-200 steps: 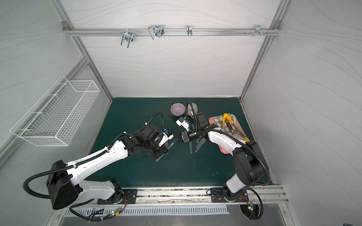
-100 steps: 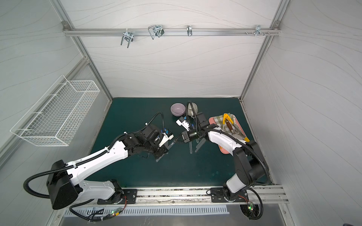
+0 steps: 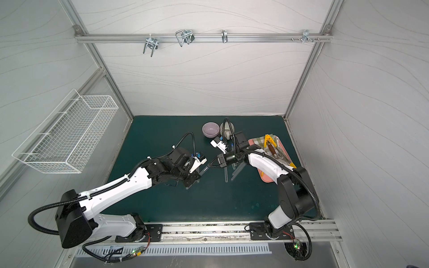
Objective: Remove stoppers from test tubes
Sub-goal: Open the stopper on the test tube.
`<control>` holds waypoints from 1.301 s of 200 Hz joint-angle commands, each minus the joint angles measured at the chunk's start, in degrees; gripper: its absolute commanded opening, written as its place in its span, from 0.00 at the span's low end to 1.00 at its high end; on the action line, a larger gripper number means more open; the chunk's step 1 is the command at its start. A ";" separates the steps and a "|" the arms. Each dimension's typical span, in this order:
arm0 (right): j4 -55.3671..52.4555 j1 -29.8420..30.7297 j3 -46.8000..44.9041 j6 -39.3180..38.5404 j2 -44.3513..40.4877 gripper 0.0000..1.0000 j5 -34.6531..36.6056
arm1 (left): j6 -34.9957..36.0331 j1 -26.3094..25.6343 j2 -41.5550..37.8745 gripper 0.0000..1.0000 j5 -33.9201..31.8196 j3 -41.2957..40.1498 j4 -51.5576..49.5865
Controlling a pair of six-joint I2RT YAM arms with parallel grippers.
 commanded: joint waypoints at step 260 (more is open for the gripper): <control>-11.12 -6.60 1.83 -6.54 -4.64 0.04 13.78 | -16.68 17.36 2.39 0.00 -7.03 2.11 -3.46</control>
